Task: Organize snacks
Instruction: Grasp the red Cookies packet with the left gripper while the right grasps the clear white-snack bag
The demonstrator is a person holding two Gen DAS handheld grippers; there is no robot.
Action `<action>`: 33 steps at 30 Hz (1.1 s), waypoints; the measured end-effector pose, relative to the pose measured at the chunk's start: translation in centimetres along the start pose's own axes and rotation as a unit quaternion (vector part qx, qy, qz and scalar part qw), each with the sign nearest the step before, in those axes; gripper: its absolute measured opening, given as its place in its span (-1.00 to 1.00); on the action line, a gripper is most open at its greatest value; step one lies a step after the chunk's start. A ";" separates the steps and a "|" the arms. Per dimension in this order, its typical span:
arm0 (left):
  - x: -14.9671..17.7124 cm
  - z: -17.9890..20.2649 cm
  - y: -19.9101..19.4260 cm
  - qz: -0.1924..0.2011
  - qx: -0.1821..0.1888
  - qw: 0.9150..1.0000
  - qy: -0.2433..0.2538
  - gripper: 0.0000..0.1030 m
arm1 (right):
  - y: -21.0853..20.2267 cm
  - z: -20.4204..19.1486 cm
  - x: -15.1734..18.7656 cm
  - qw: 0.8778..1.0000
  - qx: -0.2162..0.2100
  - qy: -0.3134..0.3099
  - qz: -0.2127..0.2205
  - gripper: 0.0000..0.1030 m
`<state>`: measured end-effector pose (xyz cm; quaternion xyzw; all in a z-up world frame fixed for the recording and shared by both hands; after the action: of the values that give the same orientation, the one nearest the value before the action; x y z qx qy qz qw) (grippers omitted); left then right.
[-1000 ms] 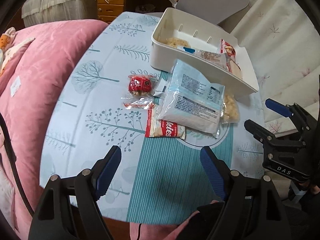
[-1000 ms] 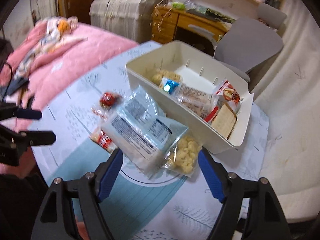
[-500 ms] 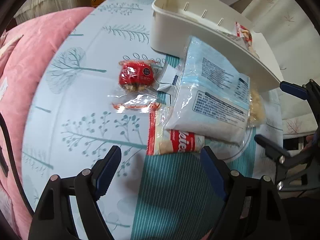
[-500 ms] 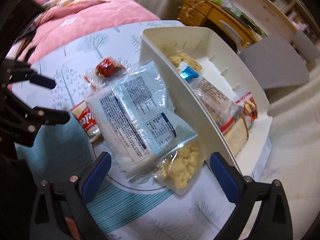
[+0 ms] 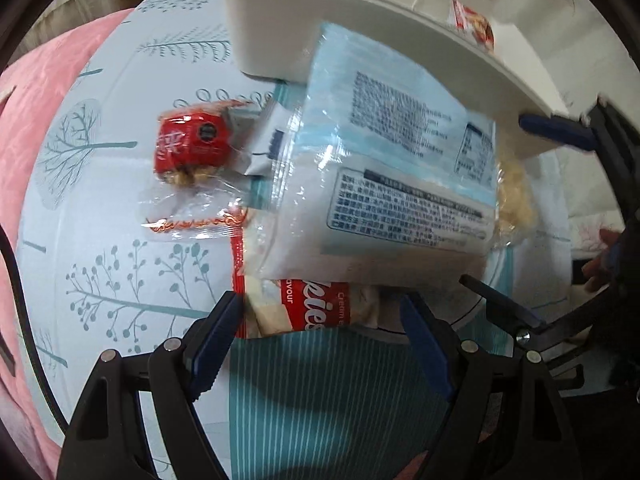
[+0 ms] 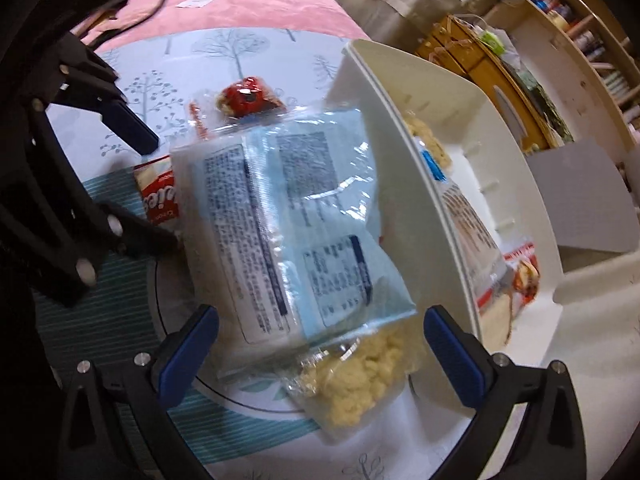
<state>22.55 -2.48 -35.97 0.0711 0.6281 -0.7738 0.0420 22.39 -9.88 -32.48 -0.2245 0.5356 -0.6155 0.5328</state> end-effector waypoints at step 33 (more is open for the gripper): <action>-1.2 0.3 0.1 0.063 -0.050 0.997 0.010 -0.04 | 4.7 1.0 -0.6 0.987 -0.116 0.108 -0.041 0.88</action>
<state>23.73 -2.86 -35.84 0.1156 0.6603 -0.7368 0.0880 25.39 -9.10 -36.16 -0.2390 0.6476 -0.5916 0.4165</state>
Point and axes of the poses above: each gripper's, at about its wrist camera, not at the fingertips, and y roughly the way its jaws point, z to its right, x to its underside, the point moved 5 cm from there along y, roughly the way its jaws point, and after that the axes turned 8 degrees about y, right-handed, at the moved point
